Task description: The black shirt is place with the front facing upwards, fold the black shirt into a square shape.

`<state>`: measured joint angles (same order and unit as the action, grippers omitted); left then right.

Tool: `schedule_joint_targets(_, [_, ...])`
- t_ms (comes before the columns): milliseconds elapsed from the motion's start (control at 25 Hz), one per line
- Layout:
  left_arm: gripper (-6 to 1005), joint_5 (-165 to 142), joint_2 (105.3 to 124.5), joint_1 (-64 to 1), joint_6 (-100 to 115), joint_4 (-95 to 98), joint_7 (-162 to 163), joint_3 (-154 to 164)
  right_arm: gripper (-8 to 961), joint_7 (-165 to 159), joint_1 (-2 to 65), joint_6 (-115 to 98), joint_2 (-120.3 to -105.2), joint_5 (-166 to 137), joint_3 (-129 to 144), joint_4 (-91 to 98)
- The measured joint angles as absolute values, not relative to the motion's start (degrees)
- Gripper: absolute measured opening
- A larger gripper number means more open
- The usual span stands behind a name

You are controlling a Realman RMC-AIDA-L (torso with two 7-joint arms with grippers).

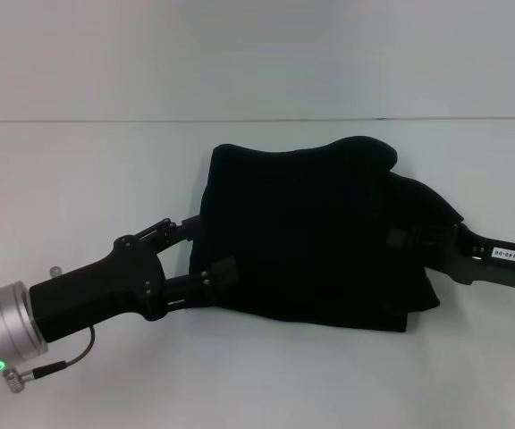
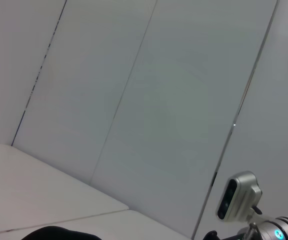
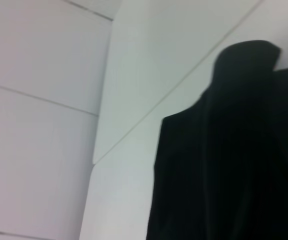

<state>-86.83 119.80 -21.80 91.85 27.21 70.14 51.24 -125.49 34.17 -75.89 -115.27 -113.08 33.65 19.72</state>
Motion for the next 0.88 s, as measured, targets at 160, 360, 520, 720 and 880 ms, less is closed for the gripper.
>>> schedule_joint_targets(160, [937, -86.83, 119.79, -21.8, 91.86, 27.17, 70.16, 51.25, 212, -120.93, 33.18, -77.01, -115.48, -110.8, 33.66, 19.76])
schedule_joint_targets(360, [937, -86.83, 119.86, -21.8, 91.95, 27.15, 70.18, 51.24, 172, -115.91, 30.67, -78.8, -115.66, -106.99, 33.54, 19.77])
schedule_joint_targets(520, [936, -86.83, 119.87, -21.8, 91.95, 27.16, 70.2, 51.24, 157, -111.57, 29.55, -79.59, -115.86, -105.77, 33.41, 19.52])
schedule_joint_targets(720, [936, -86.83, 119.88, -21.78, 91.9, 27.15, 70.22, 51.24, 158, -107.93, 29.33, -80.17, -116.75, -105.29, 33.33, 19.12])
schedule_joint_targets(880, [936, -86.83, 119.88, -21.48, 91.92, 27.16, 70.28, 51.24, 157, -108.41, 29.3, -78.84, -117.29, -105.1, 33.24, 19.07])
